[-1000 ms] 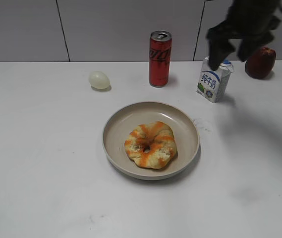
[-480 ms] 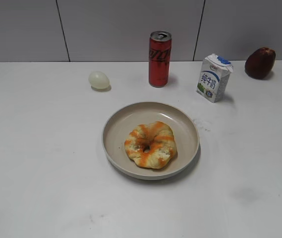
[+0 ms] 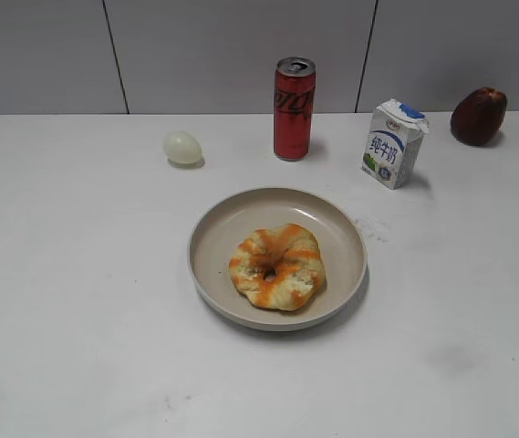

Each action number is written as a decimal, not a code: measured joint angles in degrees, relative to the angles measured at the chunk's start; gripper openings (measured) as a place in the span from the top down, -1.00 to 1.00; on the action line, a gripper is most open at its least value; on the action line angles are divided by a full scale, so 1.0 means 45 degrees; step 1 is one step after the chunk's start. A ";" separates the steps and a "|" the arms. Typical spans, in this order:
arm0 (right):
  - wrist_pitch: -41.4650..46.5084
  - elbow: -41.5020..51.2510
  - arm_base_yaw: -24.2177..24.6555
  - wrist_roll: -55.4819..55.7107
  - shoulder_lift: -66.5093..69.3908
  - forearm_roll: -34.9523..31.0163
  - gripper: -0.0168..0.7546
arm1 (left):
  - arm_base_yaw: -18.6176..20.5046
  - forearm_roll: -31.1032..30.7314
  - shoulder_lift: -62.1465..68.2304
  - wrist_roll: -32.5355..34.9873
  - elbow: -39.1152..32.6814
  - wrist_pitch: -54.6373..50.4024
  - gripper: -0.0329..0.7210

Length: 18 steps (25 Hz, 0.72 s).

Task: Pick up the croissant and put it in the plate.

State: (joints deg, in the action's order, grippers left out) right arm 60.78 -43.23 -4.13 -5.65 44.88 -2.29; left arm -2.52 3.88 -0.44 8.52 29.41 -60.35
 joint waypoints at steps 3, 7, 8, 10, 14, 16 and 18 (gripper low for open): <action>-0.0577 0.1149 0.0000 0.0000 -0.1980 0.0000 -0.55 | 0.0000 0.0000 0.0000 0.0000 0.0000 0.0000 0.31; -0.0968 0.2309 0.0000 0.0000 -0.4425 0.0000 -0.55 | 0.0000 0.0000 0.0000 0.0000 0.0000 0.0000 0.31; -0.1052 0.2506 0.0000 0.0004 -0.4906 -0.0012 -0.55 | 0.0000 0.0000 0.0000 0.0000 0.0000 0.0000 0.31; -0.1166 0.2961 0.0000 0.0014 -0.5967 -0.0012 -0.55 | 0.0000 0.0000 0.0000 0.0000 0.0000 0.0000 0.31; -0.1194 0.3773 0.0000 0.0014 -0.7576 -0.0012 -0.55 | 0.0000 0.0000 0.0000 0.0000 0.0000 0.0000 0.31; -0.1253 0.4145 0.0000 0.0065 -0.8170 -0.0012 -0.55 | 0.0000 0.0000 0.0000 0.0000 0.0000 0.0000 0.31; -0.1265 0.4245 0.0000 0.0143 -0.8698 0.0000 -0.55 | 0.0000 0.0000 0.0000 0.0000 0.0000 0.0000 0.31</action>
State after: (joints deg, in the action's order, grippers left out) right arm 55.08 -24.13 -4.13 -5.01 5.74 -2.29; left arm -2.52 3.88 -0.44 8.52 29.41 -60.35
